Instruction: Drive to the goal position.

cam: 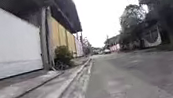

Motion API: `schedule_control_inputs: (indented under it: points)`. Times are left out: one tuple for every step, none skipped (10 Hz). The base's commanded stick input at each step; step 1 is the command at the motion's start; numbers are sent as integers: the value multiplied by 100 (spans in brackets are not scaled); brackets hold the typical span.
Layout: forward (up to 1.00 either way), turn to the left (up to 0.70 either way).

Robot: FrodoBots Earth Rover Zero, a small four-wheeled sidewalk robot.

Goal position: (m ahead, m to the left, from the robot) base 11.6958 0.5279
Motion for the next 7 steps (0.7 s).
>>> schedule_control_inputs:
  points:
    - [100,-16]
    - [100,-31]
    - [100,-21]
    - [100,0]
    - [100,0]
    - [100,0]
    - [100,0]
